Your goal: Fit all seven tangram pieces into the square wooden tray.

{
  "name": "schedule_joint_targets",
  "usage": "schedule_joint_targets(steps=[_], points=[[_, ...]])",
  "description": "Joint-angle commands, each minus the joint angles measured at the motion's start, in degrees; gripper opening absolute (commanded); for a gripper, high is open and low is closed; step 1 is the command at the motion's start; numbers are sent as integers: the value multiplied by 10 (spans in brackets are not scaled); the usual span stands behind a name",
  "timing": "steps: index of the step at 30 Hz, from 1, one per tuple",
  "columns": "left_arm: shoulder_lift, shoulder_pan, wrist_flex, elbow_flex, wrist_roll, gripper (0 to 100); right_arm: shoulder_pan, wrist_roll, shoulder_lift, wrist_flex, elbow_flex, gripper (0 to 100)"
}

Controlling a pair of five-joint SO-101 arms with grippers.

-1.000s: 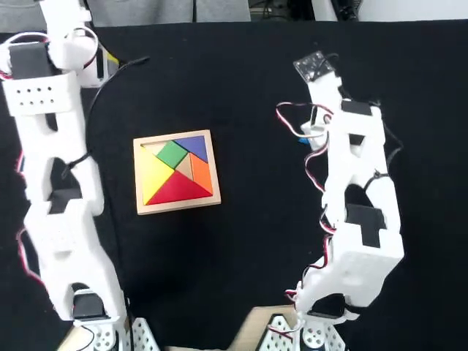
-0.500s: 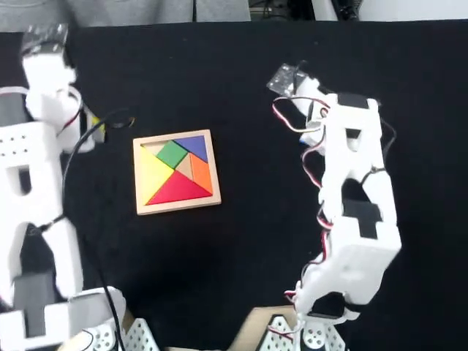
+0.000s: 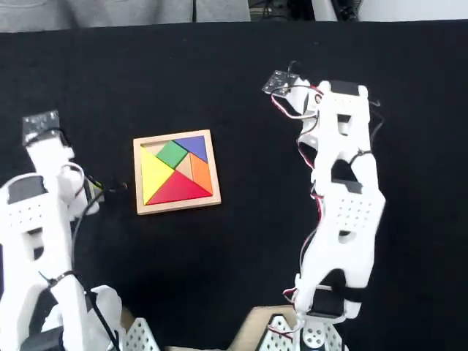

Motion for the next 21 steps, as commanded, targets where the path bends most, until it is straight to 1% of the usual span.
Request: schedule_joint_targets(steps=[1, 2, 4, 9, 10, 12, 15, 16, 19, 21], points=[[-22, -7, -47, 30, 7, 191, 16, 10, 39, 51, -119, 286], [-22, -6, -47, 33, 7, 191, 18, 15, 54, 69, -145, 284], [-21, -4, -48, 35, 7, 191, 22, 26, 85, 104, -196, 240], [-21, -3, -58, 47, 7, 191, 24, 36, 159, 159, -300, 25], [-21, -3, -66, 55, 7, 191, 24, 36, 170, 170, -320, 7], [-21, -3, -84, 72, 7, 191, 23, 36, 188, 206, -360, 31], [-21, -3, -98, 87, 7, 191, 4, 32, 203, 269, -430, 21], [-21, -3, -98, 89, 7, 191, -4, 16, 204, 270, -448, 11], [-21, -3, -98, 91, 7, 191, -24, -78, 204, 269, -485, 11], [-22, -4, -98, 97, 7, 191, -40, -125, 203, 269, -497, 11]])
